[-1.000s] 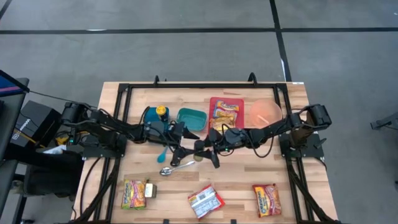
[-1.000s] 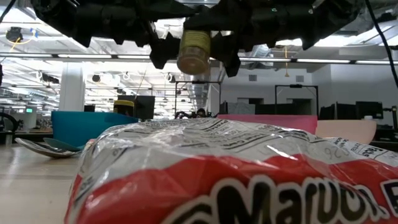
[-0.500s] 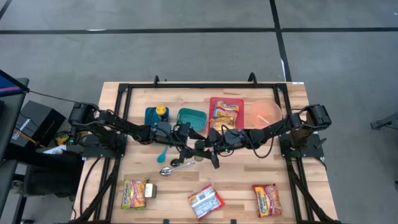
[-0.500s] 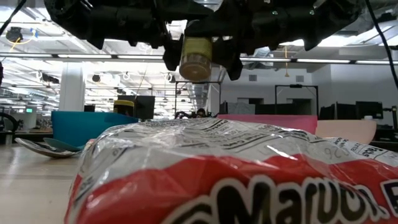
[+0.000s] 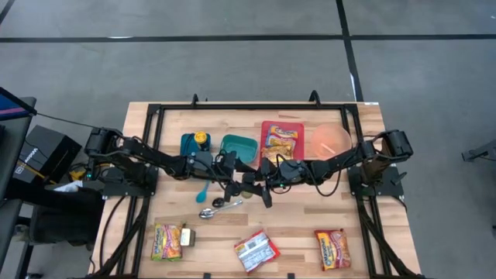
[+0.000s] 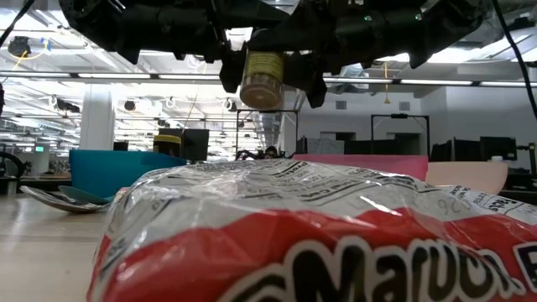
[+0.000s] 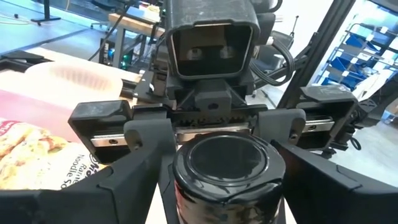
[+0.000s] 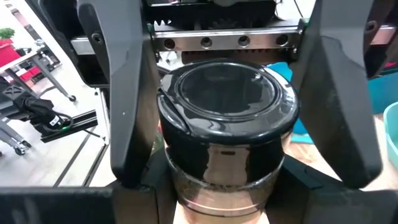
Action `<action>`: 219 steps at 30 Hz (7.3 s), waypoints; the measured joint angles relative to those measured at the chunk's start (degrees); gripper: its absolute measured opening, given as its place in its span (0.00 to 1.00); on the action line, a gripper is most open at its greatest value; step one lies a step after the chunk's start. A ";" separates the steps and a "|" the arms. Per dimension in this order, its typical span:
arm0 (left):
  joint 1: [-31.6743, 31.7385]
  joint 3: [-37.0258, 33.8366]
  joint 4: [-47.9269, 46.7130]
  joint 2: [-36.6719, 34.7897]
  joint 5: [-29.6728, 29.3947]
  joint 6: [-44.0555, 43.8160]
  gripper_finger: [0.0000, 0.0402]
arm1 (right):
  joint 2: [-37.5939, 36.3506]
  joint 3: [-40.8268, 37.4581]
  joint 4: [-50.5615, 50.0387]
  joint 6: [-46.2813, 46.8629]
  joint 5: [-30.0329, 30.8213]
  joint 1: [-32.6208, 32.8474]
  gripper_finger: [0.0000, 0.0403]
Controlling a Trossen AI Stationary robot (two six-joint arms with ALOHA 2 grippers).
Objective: Pick & Place Food Item
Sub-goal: Put the green seasoning bottle into the blue bin
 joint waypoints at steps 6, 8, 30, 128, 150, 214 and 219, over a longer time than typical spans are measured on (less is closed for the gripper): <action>0.00 0.00 -0.01 0.00 0.19 -0.01 0.65 | 0.00 0.01 0.07 0.00 0.00 0.00 0.43; 0.00 0.00 0.06 0.00 0.34 -0.02 0.61 | 0.00 0.00 0.04 0.00 0.00 0.00 0.43; 0.00 -0.02 0.01 0.00 0.13 -0.27 0.49 | 0.00 0.07 -0.24 0.13 -0.18 0.00 0.43; 1.27 -0.07 -2.00 0.07 0.11 -0.68 0.49 | -6.22 0.06 -23.78 -3.33 -6.49 -0.86 0.61; 1.96 -0.02 -9.44 -7.07 -1.98 -0.08 0.49 | -21.03 0.04 -47.01 -3.54 21.22 8.14 0.61; 2.38 -37.90 -13.14 -42.75 -49.55 -0.59 0.52 | -22.58 0.04 -49.68 -0.92 49.62 14.91 0.61; 2.27 -37.90 -11.18 -42.75 -47.47 2.99 0.49 | -22.58 0.04 -49.64 -0.94 49.64 14.91 0.61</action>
